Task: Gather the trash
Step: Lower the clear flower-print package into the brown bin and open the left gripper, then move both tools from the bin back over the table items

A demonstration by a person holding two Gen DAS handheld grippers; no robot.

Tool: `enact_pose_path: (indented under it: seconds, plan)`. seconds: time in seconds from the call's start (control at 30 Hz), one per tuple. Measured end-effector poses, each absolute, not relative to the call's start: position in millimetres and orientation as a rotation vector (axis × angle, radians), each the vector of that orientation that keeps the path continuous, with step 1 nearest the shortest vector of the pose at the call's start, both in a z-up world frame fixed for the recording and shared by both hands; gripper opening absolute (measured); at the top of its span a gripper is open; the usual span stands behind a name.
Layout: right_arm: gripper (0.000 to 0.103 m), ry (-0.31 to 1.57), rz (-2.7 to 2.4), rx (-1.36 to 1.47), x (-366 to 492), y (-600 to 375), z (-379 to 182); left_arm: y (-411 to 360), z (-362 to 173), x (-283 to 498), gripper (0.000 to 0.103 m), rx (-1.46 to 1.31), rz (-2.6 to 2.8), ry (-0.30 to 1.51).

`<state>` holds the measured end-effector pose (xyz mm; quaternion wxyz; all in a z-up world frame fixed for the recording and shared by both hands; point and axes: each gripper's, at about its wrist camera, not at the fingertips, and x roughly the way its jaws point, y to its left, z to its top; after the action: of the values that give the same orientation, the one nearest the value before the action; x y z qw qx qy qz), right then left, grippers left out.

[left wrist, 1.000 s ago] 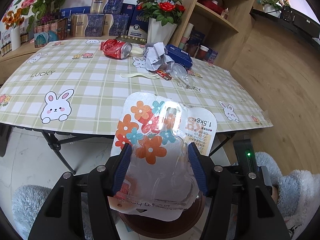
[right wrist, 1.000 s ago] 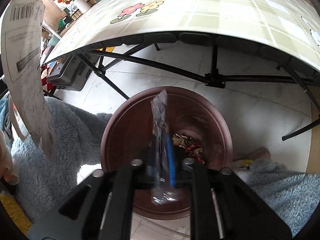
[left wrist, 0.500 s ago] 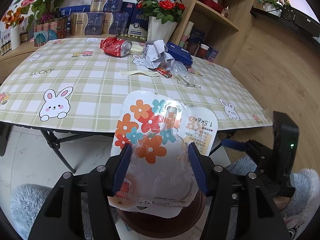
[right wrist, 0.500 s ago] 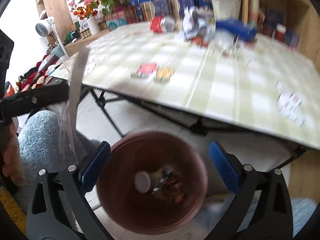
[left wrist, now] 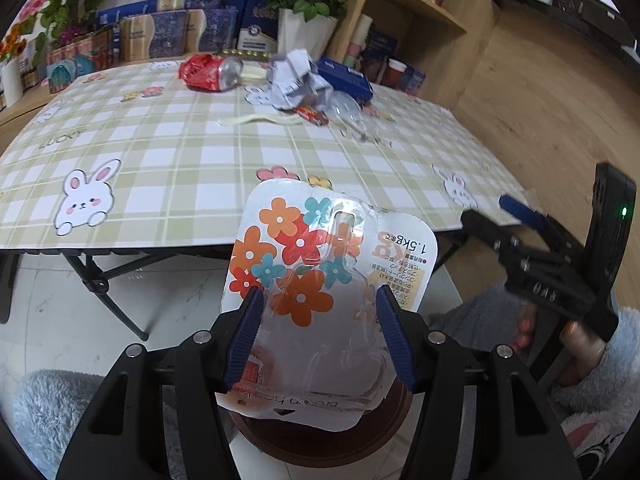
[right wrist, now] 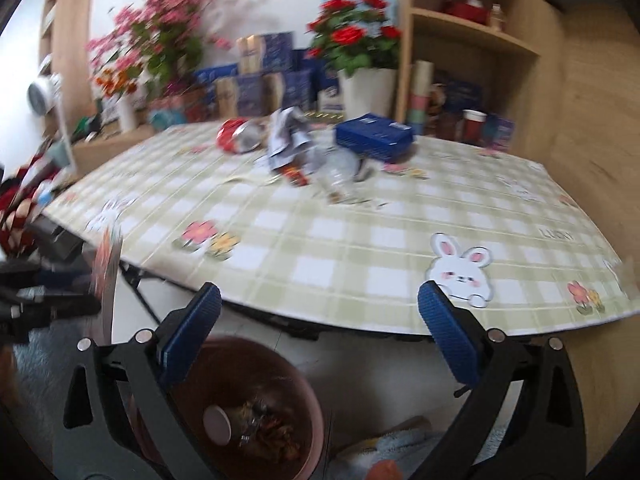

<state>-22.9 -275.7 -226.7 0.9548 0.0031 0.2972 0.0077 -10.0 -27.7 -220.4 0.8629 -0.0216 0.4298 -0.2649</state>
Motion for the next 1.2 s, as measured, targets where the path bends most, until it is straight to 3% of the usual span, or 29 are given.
enact_pose_path:
  seconds: [0.33,0.53,0.6,0.8,1.2]
  plan:
    - [0.097,0.633,-0.073,0.065,-17.9,-295.6,-243.6,-47.1,-258.5,0.0,0.057,0.01,-0.601,1.059]
    - [0.097,0.642,-0.068,0.082,-16.7,-298.0,-246.2,-49.5,-259.6,-2.4,0.057,0.022,-0.618,1.064]
    - [0.097,0.646,-0.069,0.088,-16.3,-298.8,-247.1,-50.0,-258.2,-3.2,0.067,0.024,-0.623,1.057]
    - [0.097,0.659,-0.064,0.089,-15.5,-297.2,-249.4,-41.5,-246.6,-4.1,0.087,-0.012,-0.579,0.99]
    - [0.097,0.703,-0.022,0.127,-5.5,-298.5,-253.5,-0.2,-211.2,5.5,0.097,-0.077,-0.311,0.777]
